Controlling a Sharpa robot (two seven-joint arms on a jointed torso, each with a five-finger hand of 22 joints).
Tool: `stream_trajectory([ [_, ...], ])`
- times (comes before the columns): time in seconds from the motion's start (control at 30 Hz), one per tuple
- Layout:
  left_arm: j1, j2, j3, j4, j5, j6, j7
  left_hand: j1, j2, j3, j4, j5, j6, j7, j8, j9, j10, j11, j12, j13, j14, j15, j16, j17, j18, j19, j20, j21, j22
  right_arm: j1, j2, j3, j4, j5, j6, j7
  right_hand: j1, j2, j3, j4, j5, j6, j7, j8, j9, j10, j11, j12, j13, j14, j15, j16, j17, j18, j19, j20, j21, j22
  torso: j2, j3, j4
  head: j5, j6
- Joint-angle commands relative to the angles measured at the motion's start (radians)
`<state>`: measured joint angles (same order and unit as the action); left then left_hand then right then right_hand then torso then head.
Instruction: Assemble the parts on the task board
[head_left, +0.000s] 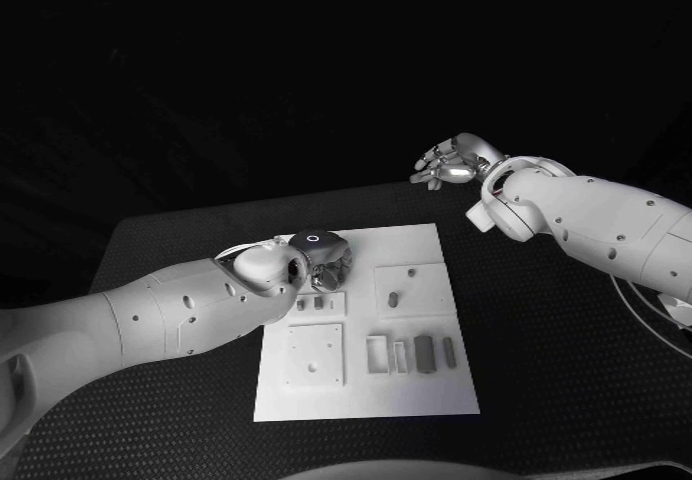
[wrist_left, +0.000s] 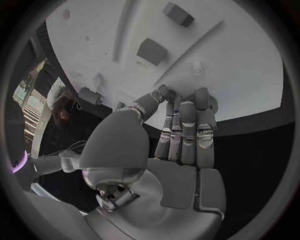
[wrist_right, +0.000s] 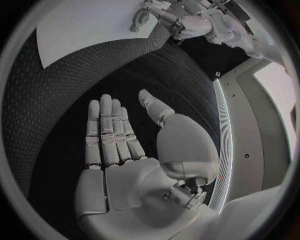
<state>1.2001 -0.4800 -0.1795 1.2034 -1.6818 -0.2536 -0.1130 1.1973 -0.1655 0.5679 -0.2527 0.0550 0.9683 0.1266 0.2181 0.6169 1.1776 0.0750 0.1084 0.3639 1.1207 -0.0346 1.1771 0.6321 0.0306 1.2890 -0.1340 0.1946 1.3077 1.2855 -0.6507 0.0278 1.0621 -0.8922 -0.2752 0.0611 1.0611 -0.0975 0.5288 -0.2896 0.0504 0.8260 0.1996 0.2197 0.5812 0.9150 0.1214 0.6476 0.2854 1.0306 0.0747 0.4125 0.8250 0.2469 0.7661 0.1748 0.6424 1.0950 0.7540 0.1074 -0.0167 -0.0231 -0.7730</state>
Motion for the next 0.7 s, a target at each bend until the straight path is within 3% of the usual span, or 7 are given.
stream_trajectory([
  [0.03,-0.002,0.004,0.000,0.000,0.003,0.008,0.013,0.006,0.006,0.001,0.007,-0.001,0.010,0.000,0.005,-0.002,0.011,-0.002,0.005,0.001,0.006,-0.004,0.007,0.002,0.045,0.007,-0.002,0.008,0.026,0.000,0.000,0.000,0.002,0.000,0.010,0.010,-0.009,-0.001,0.003,0.003,0.003,-0.007,0.000,0.004,-0.001,-0.008,-0.001,0.004,-0.002,0.005,0.001,-0.004,0.002,0.015,0.000,0.003,-0.004,0.002,0.001,0.0000,-0.0002,-0.002,-0.001],
  [0.7,-0.003,0.005,0.000,-0.006,0.017,0.004,0.016,0.007,0.007,-0.001,0.006,-0.001,0.026,-0.002,0.010,-0.006,0.037,-0.007,0.002,0.003,0.008,-0.009,0.022,0.006,0.044,0.010,-0.007,0.025,0.026,0.000,0.001,0.000,0.000,0.000,0.010,0.011,-0.010,0.000,0.003,0.003,0.003,-0.007,0.000,0.004,-0.001,-0.008,-0.001,0.005,-0.002,0.005,0.001,-0.005,0.002,0.015,0.000,0.003,-0.004,0.002,0.000,0.0005,-0.0005,-0.003,-0.006],
])
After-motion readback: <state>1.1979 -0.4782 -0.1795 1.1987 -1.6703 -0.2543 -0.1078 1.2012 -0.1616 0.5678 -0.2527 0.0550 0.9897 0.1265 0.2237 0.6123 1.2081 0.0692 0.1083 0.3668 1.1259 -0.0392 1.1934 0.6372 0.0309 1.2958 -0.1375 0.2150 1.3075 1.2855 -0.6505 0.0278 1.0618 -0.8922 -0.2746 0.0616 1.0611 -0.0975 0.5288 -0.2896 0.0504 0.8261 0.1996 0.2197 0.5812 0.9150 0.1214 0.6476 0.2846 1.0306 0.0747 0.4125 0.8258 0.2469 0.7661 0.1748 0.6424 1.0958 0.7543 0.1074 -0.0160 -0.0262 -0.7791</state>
